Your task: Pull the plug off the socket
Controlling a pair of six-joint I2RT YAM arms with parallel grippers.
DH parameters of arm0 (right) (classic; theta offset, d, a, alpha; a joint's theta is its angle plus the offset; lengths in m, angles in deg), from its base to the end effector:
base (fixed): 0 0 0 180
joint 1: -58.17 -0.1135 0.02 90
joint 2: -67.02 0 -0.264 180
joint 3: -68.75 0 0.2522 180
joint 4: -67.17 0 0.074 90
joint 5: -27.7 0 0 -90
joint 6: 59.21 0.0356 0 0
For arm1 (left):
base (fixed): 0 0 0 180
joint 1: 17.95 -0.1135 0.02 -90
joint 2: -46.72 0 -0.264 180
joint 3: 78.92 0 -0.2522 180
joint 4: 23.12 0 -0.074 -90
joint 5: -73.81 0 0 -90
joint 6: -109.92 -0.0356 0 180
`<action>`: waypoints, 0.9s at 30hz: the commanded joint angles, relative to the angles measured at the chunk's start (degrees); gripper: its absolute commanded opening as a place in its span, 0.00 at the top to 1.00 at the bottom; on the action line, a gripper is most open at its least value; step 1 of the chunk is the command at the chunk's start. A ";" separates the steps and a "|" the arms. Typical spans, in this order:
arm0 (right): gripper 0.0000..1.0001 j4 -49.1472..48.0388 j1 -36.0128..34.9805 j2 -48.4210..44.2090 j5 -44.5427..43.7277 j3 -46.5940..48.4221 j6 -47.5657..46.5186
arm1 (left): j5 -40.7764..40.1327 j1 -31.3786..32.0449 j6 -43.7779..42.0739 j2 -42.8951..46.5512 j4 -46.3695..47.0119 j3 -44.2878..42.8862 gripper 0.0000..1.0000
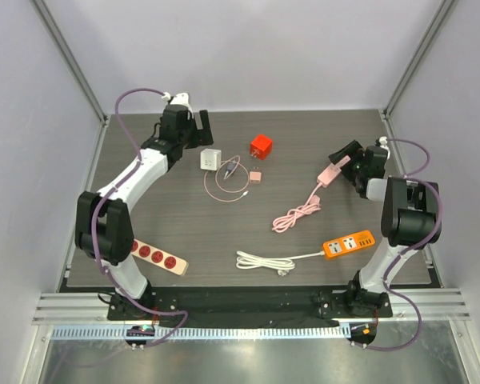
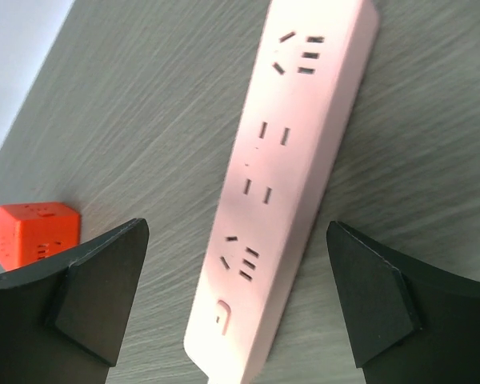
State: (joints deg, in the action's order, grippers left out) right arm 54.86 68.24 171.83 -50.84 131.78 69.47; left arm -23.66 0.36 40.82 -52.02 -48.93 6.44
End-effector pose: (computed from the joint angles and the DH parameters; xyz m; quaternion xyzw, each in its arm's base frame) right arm 0.3659 -0.0578 0.1471 0.3088 0.8036 0.2075 0.4646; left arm 0.3873 -0.1233 0.3019 -0.0521 0.8628 -0.1145 0.4896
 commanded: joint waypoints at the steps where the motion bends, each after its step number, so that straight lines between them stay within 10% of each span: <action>1: 0.00 5.13 -0.40 -6.01 -7.49 0.47 -3.95 | 0.87 -0.02 1.15 0.74 5.72 1.43 0.00; 18: 0.00 11.30 -12.50 -14.72 -15.33 3.02 -9.50 | 12.81 0.33 6.24 1.53 11.79 3.54 0.00; 27: 0.00 12.44 -21.58 -29.30 -15.16 -2.34 -3.97 | 14.93 5.86 13.89 19.18 17.58 19.85 0.00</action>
State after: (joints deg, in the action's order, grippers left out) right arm 68.70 46.66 148.93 -65.13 130.89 62.43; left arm -10.67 4.21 50.98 -41.53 -36.87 20.65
